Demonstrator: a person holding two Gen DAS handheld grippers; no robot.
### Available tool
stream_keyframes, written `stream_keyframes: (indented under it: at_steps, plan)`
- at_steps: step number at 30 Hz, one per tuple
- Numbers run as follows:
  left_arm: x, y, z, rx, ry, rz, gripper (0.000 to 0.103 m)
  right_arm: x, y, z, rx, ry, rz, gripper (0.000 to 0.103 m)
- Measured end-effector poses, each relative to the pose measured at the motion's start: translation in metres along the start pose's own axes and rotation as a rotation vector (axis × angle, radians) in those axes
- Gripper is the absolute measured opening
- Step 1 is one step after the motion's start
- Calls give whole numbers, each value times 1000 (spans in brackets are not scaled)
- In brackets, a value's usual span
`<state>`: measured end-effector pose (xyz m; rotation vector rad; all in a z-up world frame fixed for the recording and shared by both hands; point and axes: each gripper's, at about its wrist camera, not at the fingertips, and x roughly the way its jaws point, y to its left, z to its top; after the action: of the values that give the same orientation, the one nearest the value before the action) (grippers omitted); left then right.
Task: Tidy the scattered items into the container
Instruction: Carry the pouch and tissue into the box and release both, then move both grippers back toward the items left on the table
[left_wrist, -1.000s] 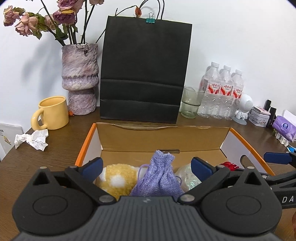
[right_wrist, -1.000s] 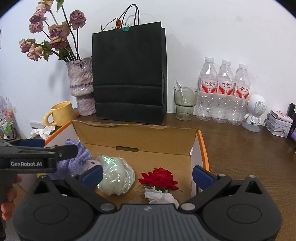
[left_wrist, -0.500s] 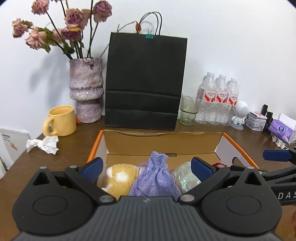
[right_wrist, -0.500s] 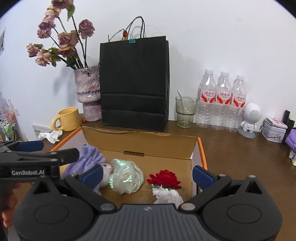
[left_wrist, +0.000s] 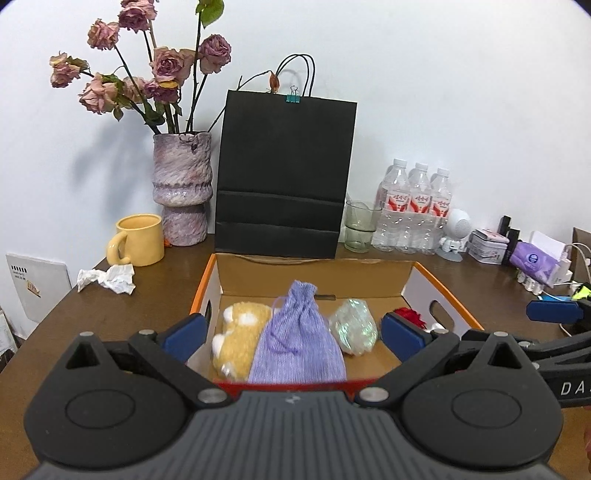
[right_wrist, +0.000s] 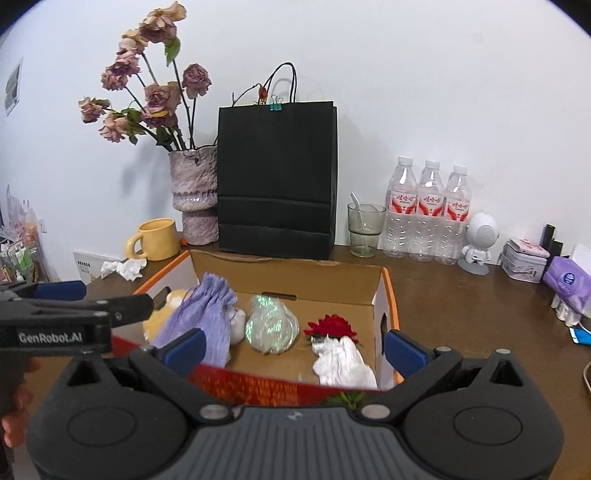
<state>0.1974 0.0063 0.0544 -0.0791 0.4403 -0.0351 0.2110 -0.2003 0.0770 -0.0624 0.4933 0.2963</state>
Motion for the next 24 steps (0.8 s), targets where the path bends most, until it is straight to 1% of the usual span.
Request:
stream_keyframes:
  at_steps: [5,10,24]
  plan:
    - [-20,4,-15,-6,12,-24,103,-22,3,-20,-6,-5,-6,103]
    - [-34,8,-32,-5,27,-28,103,-38,5,-44,-4,4,-7,103]
    - [-53,21,-81,-18,125,-44,103,-47,2,-106,44,88,-4,103]
